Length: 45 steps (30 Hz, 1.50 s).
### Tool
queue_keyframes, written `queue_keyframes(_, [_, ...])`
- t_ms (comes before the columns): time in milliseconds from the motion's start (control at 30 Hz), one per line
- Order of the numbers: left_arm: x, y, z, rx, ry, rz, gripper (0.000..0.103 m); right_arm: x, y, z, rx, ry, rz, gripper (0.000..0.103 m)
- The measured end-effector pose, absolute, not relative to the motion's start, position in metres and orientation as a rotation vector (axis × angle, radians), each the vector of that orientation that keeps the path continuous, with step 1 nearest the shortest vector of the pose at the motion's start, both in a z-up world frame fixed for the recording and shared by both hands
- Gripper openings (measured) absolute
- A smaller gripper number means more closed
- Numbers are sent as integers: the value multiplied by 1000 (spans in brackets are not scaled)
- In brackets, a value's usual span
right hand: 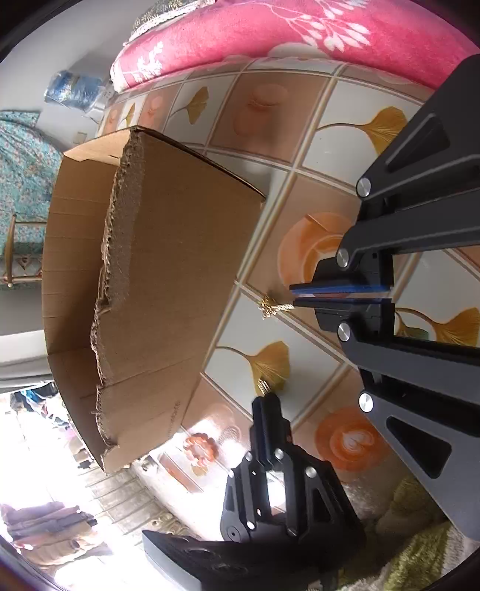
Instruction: Organize jewelry
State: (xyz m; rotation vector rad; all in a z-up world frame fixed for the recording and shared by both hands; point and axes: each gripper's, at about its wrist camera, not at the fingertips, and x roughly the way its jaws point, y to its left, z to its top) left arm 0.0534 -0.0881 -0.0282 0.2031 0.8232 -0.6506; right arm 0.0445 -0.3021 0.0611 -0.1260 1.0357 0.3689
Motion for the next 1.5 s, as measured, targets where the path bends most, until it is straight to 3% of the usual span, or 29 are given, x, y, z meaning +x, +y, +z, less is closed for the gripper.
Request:
queue_keyframes(100, [53, -89, -29, 208, 823, -648, 4, 50, -295, 55, -152, 1024, 375, 22])
queue_keyframes(233, [54, -93, -29, 215, 825, -643, 4, 59, -283, 44, -203, 1032, 383, 22])
queue_keyframes(300, [54, -94, -29, 218, 826, -643, 4, 60, -281, 44, -201, 1025, 395, 17])
queue_keyframes(367, [54, -95, -30, 218, 826, -644, 4, 61, -282, 45, -182, 1035, 403, 3])
queue_keyframes(633, [53, -95, -31, 219, 828, -649, 4, 48, -307, 54, -25, 1025, 409, 2])
queue_keyframes(700, [52, -95, -30, 218, 833, -655, 8, 44, -314, 58, 27, 1020, 411, 2])
queue_keyframes(833, [50, -95, -28, 224, 835, -660, 28, 35, -324, 62, 110, 985, 431, 2])
queue_keyframes(933, [47, -96, -26, 250, 820, -656, 31, 31, -331, 63, 147, 967, 436, 2])
queue_keyframes(1167, [52, -102, -30, 298, 848, -619, 31, 21, -342, 60, 232, 970, 487, 2])
queue_keyframes(1300, [54, -105, -30, 315, 854, -613, 30, 22, -337, 55, 125, 992, 416, 2])
queue_keyframes(1500, [57, -107, -30, 326, 863, -611, 23, 22, -343, 61, 195, 950, 441, 2])
